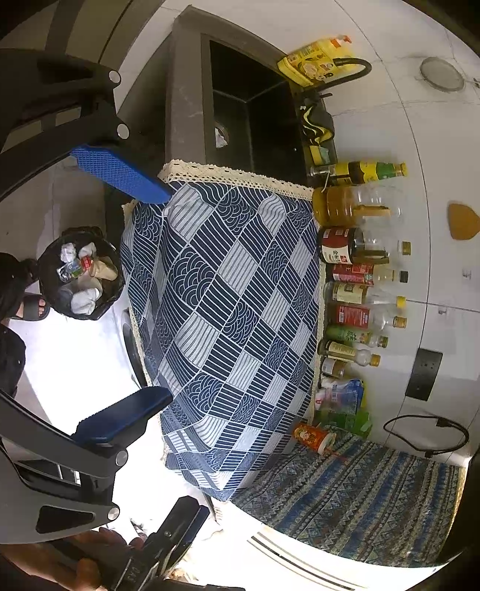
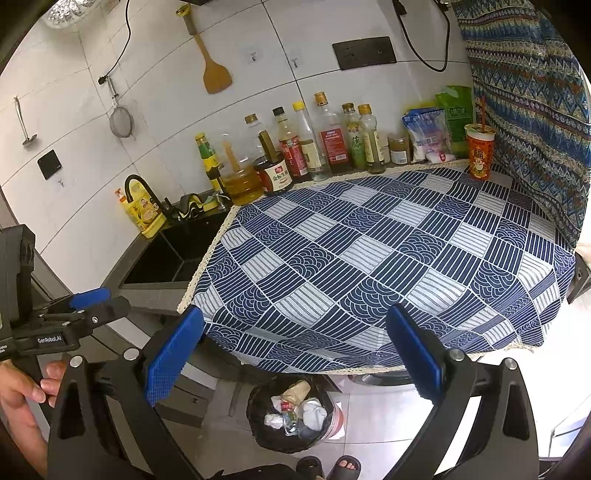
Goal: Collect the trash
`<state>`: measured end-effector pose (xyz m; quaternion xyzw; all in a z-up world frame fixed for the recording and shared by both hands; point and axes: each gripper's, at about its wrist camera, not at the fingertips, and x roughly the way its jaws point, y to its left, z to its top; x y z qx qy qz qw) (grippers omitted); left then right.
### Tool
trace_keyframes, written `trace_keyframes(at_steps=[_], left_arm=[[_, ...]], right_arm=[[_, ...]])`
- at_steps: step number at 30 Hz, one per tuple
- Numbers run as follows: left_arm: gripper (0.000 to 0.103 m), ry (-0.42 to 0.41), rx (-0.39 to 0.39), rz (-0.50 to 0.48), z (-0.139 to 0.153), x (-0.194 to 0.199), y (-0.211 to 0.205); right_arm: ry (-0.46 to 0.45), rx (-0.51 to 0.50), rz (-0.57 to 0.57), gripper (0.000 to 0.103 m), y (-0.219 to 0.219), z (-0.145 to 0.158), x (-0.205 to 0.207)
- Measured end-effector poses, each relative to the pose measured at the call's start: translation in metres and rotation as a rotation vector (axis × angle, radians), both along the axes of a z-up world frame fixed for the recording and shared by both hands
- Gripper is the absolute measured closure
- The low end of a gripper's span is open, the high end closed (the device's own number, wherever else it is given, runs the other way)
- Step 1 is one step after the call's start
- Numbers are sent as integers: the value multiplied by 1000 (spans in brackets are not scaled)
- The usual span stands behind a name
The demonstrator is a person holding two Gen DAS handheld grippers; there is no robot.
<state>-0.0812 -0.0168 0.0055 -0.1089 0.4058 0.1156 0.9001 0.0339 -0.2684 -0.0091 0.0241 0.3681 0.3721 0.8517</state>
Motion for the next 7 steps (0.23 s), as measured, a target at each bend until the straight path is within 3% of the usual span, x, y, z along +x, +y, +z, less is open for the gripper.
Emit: trace_keyframes(at_steps=[7], left_arm=[[7,1,4,-8,-1,0,-1]], right_arm=[[-4,-2,-2,5,-1,0,-1]])
